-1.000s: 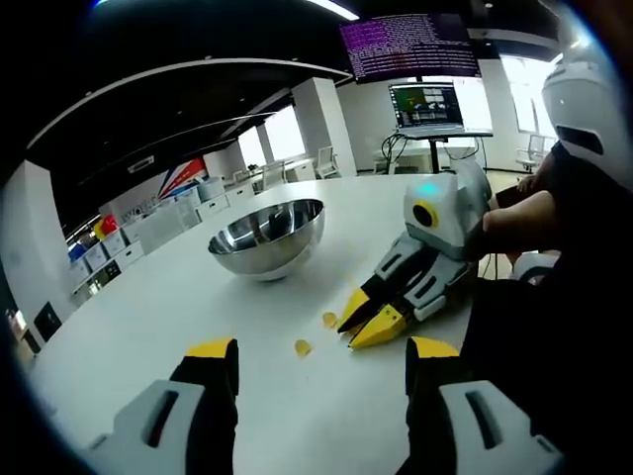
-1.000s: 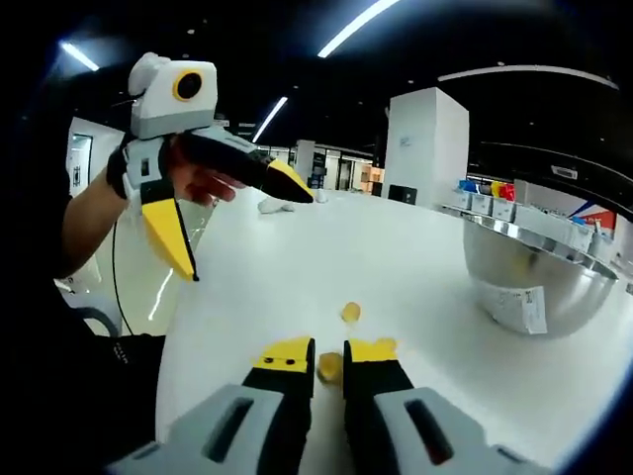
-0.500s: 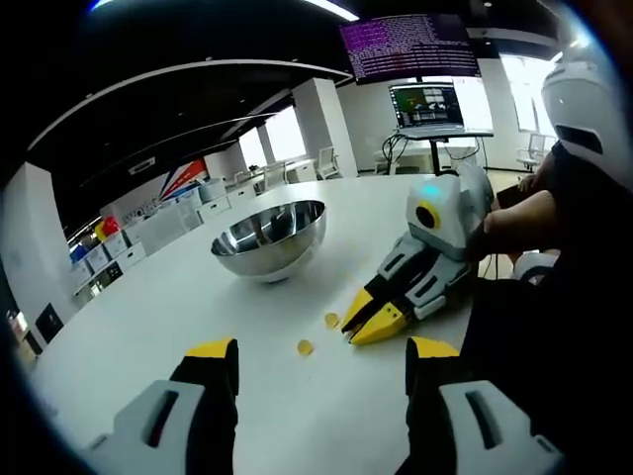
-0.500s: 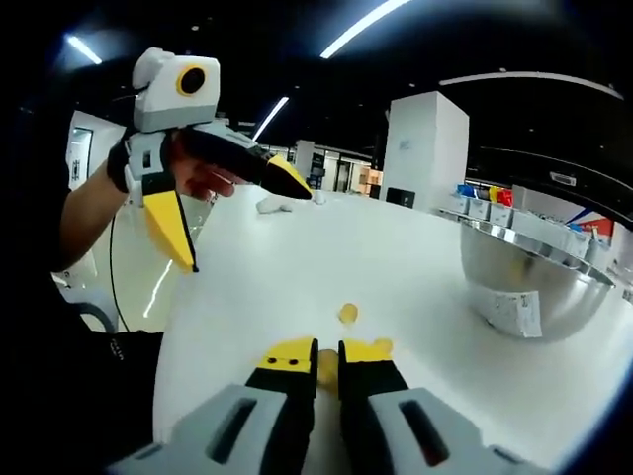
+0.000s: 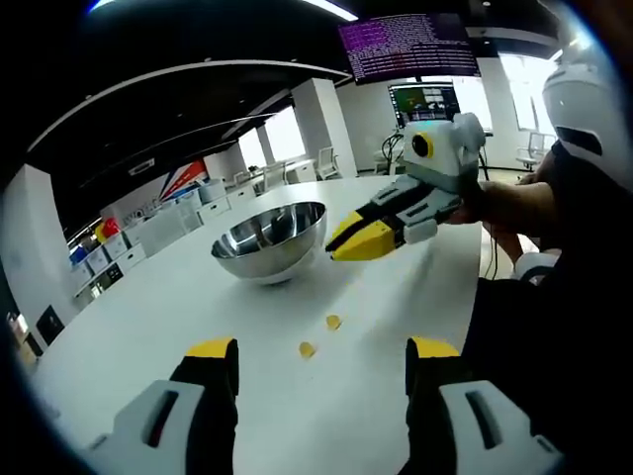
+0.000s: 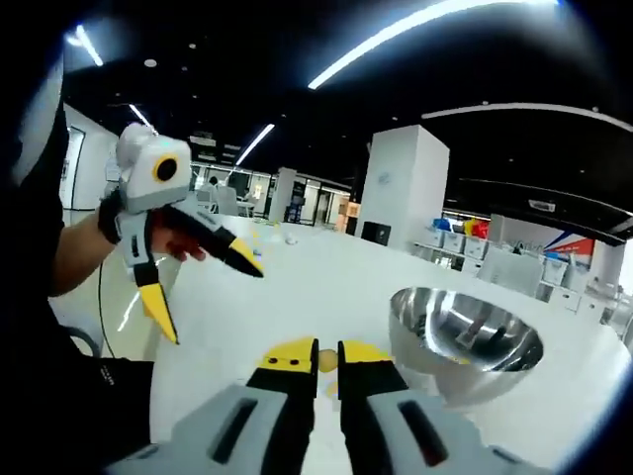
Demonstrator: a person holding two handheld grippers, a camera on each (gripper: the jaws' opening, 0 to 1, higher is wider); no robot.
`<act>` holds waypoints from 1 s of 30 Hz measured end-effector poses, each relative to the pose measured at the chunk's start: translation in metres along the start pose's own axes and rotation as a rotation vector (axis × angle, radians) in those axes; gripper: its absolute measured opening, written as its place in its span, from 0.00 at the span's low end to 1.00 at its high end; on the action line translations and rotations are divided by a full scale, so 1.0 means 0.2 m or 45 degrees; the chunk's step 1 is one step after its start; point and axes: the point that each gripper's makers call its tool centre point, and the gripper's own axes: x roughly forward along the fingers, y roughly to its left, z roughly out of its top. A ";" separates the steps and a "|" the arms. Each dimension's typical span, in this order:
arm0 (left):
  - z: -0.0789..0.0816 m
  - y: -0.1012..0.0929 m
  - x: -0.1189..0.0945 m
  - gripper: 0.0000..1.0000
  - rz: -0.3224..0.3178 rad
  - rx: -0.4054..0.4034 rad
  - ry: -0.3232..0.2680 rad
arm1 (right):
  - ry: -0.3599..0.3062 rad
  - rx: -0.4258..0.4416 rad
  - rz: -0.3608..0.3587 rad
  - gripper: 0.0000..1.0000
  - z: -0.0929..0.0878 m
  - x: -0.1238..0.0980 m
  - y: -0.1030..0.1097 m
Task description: Pick up the QQ candy scattered on the table and place it into the stainless steel bowl on the table
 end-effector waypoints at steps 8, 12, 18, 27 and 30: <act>0.00 -0.02 0.01 0.68 -0.011 0.005 0.011 | -0.006 -0.019 -0.206 0.06 0.02 0.09 -0.46; 0.01 -0.03 0.00 0.68 -0.015 0.006 0.008 | 0.003 0.055 -0.236 0.07 -0.04 0.13 -0.55; 0.00 -0.01 0.00 0.69 0.000 0.008 0.019 | 0.028 0.175 -0.208 0.09 -0.11 0.15 -0.57; 0.00 -0.02 0.01 0.68 -0.006 0.014 0.025 | 0.000 0.203 -0.255 0.14 -0.11 0.10 -0.65; 0.00 -0.02 0.01 0.68 -0.009 0.012 0.020 | -0.028 0.198 -0.284 0.14 -0.07 0.07 -0.67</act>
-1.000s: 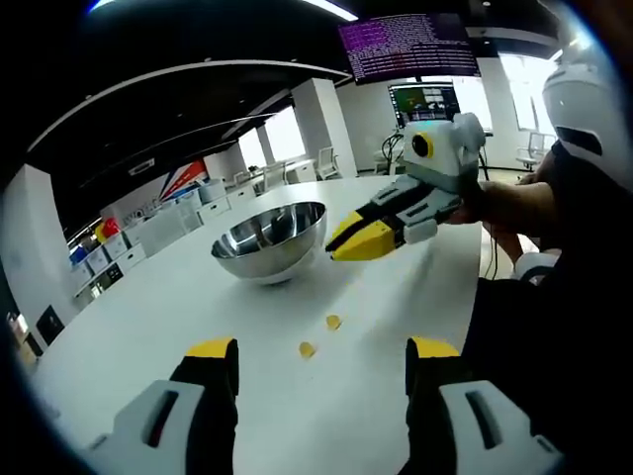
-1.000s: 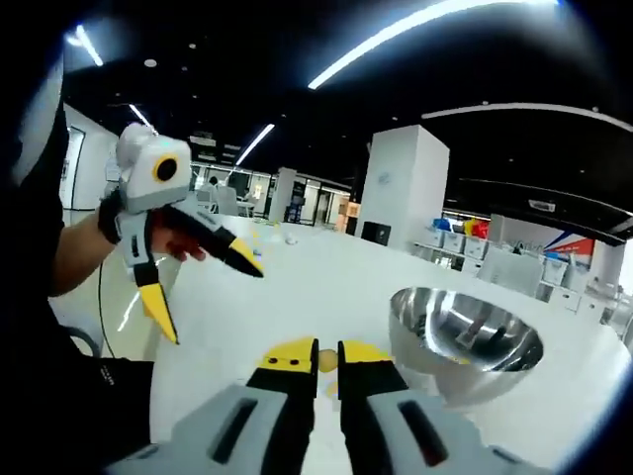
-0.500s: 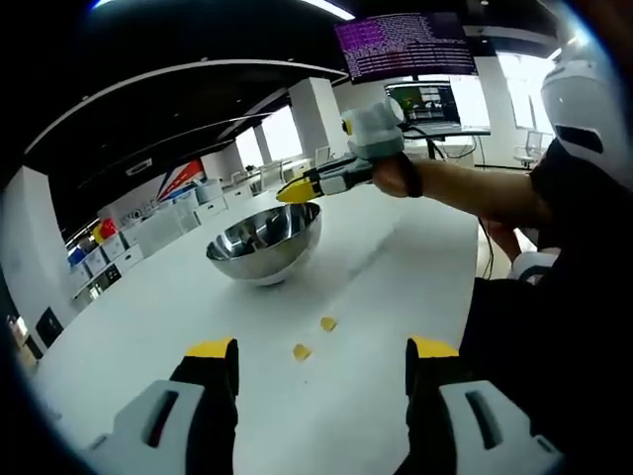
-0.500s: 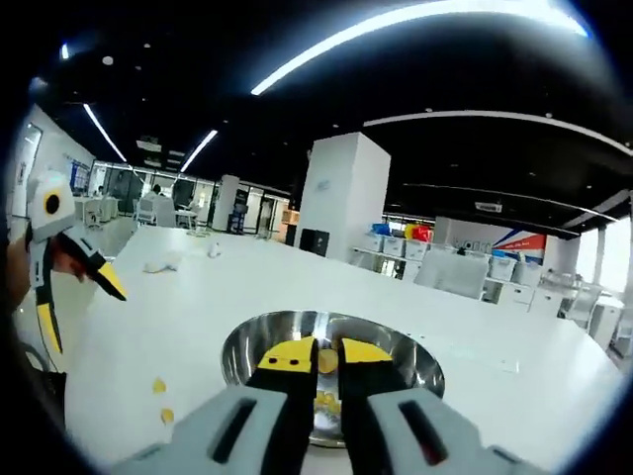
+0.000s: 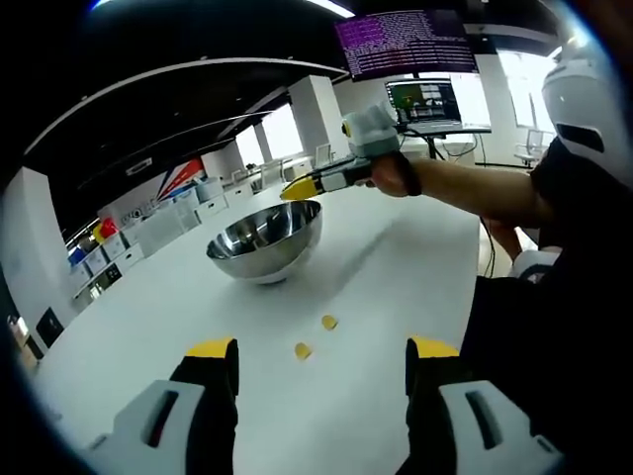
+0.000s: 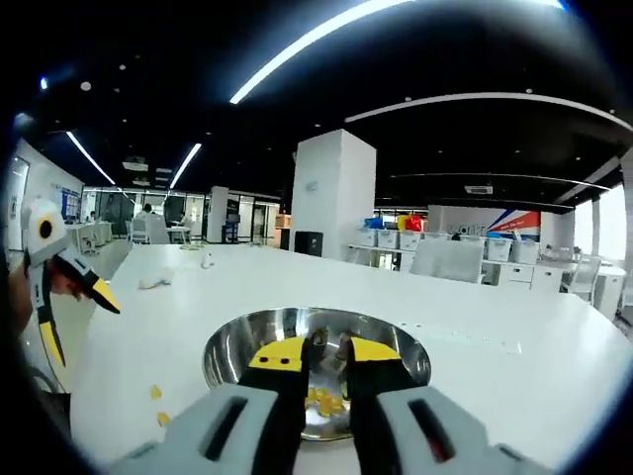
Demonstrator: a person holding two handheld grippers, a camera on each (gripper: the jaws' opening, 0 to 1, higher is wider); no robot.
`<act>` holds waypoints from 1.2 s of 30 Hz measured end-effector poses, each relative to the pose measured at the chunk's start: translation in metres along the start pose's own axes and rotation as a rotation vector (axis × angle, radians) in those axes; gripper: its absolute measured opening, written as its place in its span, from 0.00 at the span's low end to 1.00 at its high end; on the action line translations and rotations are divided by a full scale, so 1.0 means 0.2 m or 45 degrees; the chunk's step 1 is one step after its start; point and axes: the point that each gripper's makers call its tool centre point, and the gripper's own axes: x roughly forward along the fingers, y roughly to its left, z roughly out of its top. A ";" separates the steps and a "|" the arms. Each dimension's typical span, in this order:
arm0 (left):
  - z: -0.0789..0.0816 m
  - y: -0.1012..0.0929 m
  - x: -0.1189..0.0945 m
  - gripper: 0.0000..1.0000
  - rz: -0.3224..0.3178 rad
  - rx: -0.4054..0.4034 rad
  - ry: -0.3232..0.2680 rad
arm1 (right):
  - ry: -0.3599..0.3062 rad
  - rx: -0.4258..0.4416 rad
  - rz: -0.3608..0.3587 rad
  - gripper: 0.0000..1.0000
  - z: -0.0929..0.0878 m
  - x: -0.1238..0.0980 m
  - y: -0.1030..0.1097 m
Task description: Pick up the QQ candy scattered on the table and place it into the stainless steel bowl on the table
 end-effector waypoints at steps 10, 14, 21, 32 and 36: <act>0.00 0.00 0.00 0.68 -0.002 0.000 0.000 | -0.122 -0.050 -0.014 0.15 0.22 -0.09 0.03; 0.00 0.00 0.01 0.68 -0.001 0.000 0.001 | -0.174 -0.087 0.008 0.16 0.32 -0.13 0.09; 0.00 0.00 0.01 0.68 0.001 -0.001 0.005 | -0.221 -0.115 0.219 0.20 0.41 -0.20 0.37; 0.00 0.02 0.00 0.73 0.022 0.001 0.007 | -0.104 -0.146 0.451 0.19 0.26 -0.24 0.70; 0.00 0.02 -0.01 0.72 0.020 0.005 0.006 | -0.038 -0.129 0.488 0.20 0.13 -0.22 0.77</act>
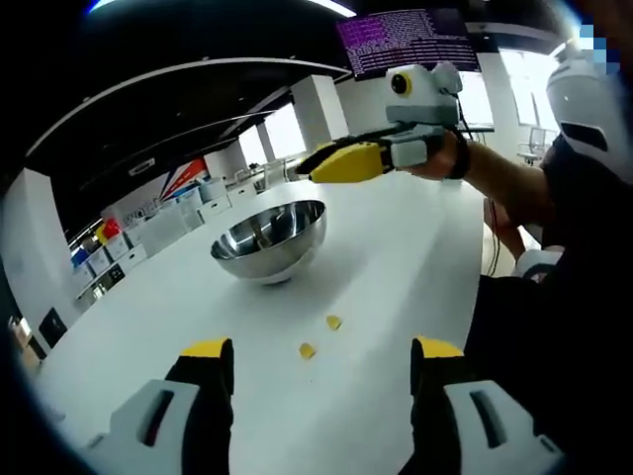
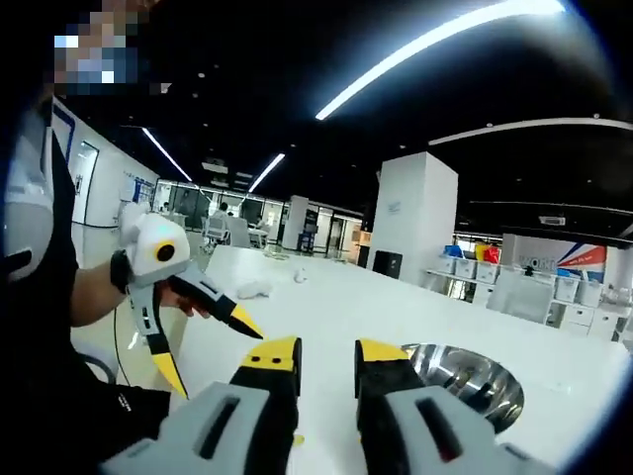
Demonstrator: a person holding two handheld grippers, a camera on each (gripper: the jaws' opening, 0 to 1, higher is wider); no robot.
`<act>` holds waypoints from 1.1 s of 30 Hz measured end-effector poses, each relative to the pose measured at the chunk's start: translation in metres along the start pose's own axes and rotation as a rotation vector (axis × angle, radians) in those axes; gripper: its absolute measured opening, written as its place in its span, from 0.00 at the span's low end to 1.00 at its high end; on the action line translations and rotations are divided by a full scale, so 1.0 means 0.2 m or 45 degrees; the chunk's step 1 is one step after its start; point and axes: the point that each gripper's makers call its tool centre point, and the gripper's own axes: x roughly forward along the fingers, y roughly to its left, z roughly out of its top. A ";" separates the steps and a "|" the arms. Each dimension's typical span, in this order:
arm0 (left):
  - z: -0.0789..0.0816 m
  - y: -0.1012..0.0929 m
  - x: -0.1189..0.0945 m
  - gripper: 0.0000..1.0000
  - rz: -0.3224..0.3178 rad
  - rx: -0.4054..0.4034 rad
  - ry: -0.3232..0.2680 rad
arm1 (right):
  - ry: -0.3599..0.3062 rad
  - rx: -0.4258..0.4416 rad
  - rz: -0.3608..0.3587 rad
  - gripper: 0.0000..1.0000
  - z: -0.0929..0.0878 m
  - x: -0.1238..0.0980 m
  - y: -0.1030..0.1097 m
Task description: Pick up the QQ candy scattered on the table and place it into the stainless steel bowl on the table
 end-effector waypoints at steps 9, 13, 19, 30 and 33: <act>0.01 0.00 0.00 0.72 -0.014 -0.017 -0.009 | 0.145 0.153 0.032 0.20 -0.37 0.12 0.07; 0.01 0.00 -0.01 0.73 -0.020 -0.024 -0.014 | 0.197 0.159 0.031 0.20 -0.49 0.15 0.10; 0.00 0.00 -0.01 0.73 -0.021 -0.040 -0.012 | 0.259 0.105 -0.015 0.18 -0.60 0.18 0.09; -0.01 -0.01 0.01 0.72 -0.032 -0.042 -0.009 | 0.294 0.083 -0.006 0.12 -0.66 0.18 0.11; -0.01 -0.01 0.01 0.72 -0.033 -0.041 -0.009 | 0.297 0.076 -0.009 0.11 -0.66 0.18 0.11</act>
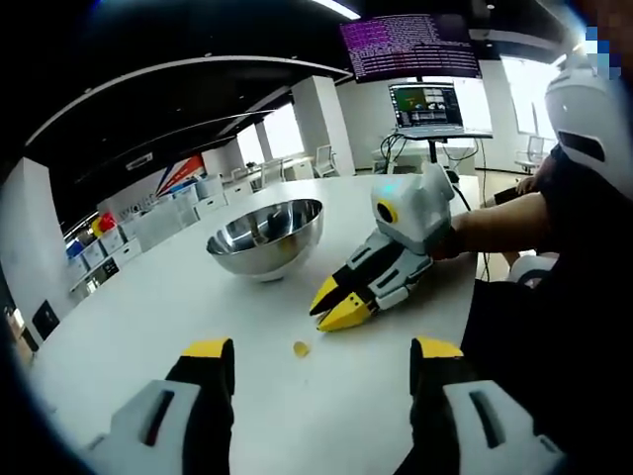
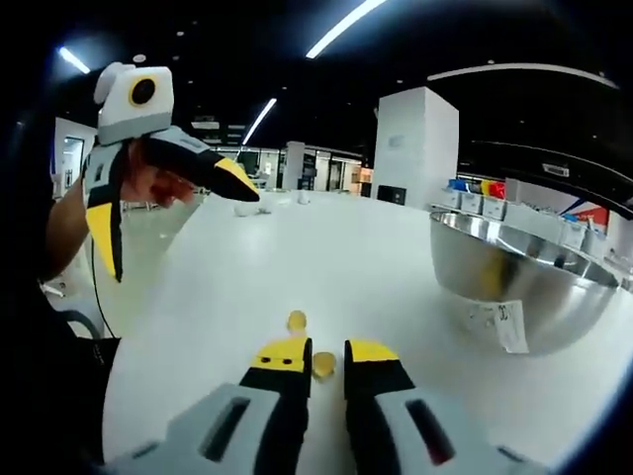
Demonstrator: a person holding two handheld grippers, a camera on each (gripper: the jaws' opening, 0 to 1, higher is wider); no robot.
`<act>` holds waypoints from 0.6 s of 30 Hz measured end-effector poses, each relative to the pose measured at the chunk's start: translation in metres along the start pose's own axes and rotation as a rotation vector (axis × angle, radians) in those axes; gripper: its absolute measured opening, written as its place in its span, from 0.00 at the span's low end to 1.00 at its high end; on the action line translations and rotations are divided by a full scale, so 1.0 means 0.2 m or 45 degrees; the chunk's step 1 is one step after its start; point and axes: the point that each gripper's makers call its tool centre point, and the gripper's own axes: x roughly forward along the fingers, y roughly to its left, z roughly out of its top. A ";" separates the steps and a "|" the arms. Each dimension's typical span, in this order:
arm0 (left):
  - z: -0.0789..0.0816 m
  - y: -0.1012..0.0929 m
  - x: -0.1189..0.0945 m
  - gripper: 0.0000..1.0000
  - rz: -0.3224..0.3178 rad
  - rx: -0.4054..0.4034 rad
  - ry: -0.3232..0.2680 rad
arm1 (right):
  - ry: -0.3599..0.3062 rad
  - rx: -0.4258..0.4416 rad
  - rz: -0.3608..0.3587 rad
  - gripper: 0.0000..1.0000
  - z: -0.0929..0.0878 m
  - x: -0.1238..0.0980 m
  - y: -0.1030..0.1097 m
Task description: Pick up the QQ candy scattered on the table and place it into the stainless steel bowl on the table
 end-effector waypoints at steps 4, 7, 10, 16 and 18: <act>0.00 0.00 0.00 0.72 -0.001 -0.002 -0.002 | 0.007 -0.006 0.003 0.11 -0.01 0.00 0.01; 0.00 0.00 0.00 0.71 0.000 0.001 0.000 | 0.011 -0.010 0.005 0.10 -0.01 0.00 0.01; -0.01 0.00 0.00 0.71 -0.001 -0.001 0.000 | 0.015 -0.015 0.008 0.09 -0.02 0.01 0.01; -0.01 0.00 0.00 0.71 0.002 0.001 0.001 | 0.014 -0.020 0.011 0.08 -0.02 0.01 0.01; -0.01 0.00 0.00 0.71 0.002 0.002 0.001 | 0.013 -0.021 0.011 0.07 -0.02 0.00 0.01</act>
